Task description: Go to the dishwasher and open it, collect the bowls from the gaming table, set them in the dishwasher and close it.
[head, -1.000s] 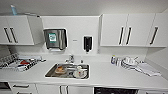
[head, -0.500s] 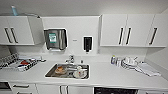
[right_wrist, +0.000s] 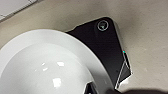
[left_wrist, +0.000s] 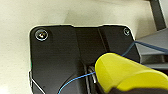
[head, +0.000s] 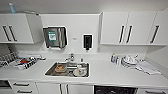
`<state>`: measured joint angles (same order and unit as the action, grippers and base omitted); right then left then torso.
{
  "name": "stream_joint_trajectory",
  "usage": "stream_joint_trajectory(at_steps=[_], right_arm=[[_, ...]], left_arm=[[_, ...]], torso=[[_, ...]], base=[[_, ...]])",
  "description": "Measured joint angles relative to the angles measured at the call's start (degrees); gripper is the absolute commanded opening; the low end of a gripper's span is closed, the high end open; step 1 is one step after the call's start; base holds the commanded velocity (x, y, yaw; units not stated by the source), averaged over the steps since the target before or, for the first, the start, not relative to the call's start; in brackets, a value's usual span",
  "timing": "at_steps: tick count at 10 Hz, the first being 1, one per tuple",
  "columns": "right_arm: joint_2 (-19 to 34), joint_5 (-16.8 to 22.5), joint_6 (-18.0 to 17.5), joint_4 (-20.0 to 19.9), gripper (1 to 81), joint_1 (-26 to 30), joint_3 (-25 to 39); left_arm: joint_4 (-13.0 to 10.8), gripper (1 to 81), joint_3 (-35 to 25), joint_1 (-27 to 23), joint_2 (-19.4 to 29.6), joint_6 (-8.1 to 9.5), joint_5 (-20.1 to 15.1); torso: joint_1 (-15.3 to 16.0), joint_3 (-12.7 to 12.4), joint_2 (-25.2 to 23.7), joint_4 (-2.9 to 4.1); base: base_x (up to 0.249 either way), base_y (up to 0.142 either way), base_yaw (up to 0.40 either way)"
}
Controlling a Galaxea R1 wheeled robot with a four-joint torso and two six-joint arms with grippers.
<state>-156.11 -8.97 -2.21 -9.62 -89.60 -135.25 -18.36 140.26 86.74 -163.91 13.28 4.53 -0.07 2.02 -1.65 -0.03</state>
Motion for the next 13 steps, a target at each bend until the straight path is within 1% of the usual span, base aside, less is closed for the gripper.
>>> stream_joint_trajectory(at_steps=[1, 3, 5, 6, 9, 10, 11, 13], right_arm=[[1.38, 0.05, -0.22, -0.02, 1.0, 0.41, 1.05], [2.19, -0.04, -0.38, -0.16, 1.0, 1.87, 3.08], [2.67, -0.52, -0.43, -0.24, 1.0, 3.16, 4.0], [3.06, -0.54, -0.43, -0.27, 1.0, 3.28, 4.0], [2.97, -0.84, -0.44, -0.4, 1.0, 4.07, 4.0], [2.96, -0.95, -0.44, -0.41, 1.0, 4.18, 4.0], [2.96, -1.13, -0.44, -0.44, 1.0, 4.43, 4.0], [2.96, -1.28, -0.44, -0.46, 1.0, 4.55, 3.97]], left_arm=[[0.0, 1.0, -3.55, -0.27, 2.26, 0.0, 0.17], [0.0, 1.0, -10.25, -1.29, 6.91, 0.02, 0.41], [0.0, 1.0, -15.18, -2.58, 11.48, 0.02, 1.13], [0.0, 1.0, -16.29, -2.89, 12.9, 0.02, 1.33], [0.01, 1.0, -17.66, -4.11, 14.67, 0.22, 2.21], [0.06, 1.0, -18.25, -5.01, 16.2, 0.23, 2.6], [0.15, 1.0, -19.3, -6.17, 18.04, 0.26, 3.01], [0.17, 1.0, -24.25, -7.52, 21.41, 0.5, 2.99]], torso=[[0.0, 1.86, 0.0, 0.0], [0.02, 5.95, 0.02, 0.0], [0.07, 9.95, 0.05, 0.0], [0.1, 11.96, 0.07, 0.0], [0.13, 17.77, 0.11, 0.0], [0.17, 18.82, 0.13, 0.0], [0.17, 19.26, 0.13, 0.0], [0.17, 19.43, 0.15, 0.0]], base=[[0.0, 0.0, 0.0], [0.0, 0.0, 0.0], [0.0, 0.0, 0.0], [0.0, 0.0, 0.0], [0.0, 0.0, 0.0], [0.0, 0.0, 0.0], [0.0, 0.0, 0.0], [0.0, 0.0, 0.0]])
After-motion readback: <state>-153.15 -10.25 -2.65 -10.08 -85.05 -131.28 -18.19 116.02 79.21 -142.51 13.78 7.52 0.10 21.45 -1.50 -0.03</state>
